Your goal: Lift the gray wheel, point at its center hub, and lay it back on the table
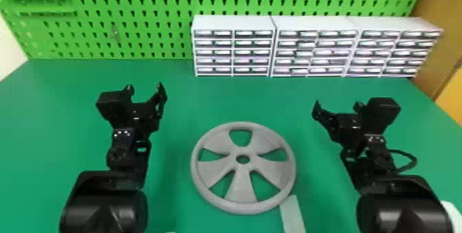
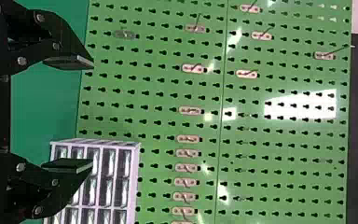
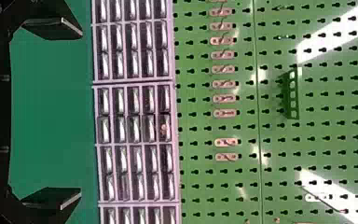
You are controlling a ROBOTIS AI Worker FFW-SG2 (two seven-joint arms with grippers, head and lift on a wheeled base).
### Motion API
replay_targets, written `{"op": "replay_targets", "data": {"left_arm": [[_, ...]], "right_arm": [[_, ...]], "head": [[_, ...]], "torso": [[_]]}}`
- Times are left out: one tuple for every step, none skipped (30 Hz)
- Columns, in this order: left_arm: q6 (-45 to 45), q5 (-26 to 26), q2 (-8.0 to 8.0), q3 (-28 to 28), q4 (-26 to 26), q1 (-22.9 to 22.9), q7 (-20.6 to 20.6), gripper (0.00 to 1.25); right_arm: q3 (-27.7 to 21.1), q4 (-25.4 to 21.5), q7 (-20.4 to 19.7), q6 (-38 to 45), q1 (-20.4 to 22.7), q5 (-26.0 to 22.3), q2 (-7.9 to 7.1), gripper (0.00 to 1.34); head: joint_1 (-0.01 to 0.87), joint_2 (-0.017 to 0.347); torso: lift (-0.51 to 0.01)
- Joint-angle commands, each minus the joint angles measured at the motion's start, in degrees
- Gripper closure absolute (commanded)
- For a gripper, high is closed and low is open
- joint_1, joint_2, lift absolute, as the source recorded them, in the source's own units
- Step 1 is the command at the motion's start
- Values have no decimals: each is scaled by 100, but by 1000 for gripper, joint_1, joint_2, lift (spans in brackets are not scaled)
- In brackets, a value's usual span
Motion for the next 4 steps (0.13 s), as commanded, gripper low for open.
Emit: {"op": "replay_targets", "data": {"left_arm": [[27,3,-1,-15,-1,18,0,502],[36,3,-1,-15,-1,18,0,502],[36,3,-1,-23,-1,35,0,502],[36,3,-1,-23,-1,35,0,502]], "right_arm": [[-9,0,0,7,32,0,-11,113],[-18,0,0,7,41,0,-11,113],[-26,0,0,15,41,0,-11,113],[-26,0,0,15,41,0,-2,113]], "head": [[692,48],[692,48],[692,48],[692,48]], "torso": [[-96],[-96],[-96],[-96]]}}
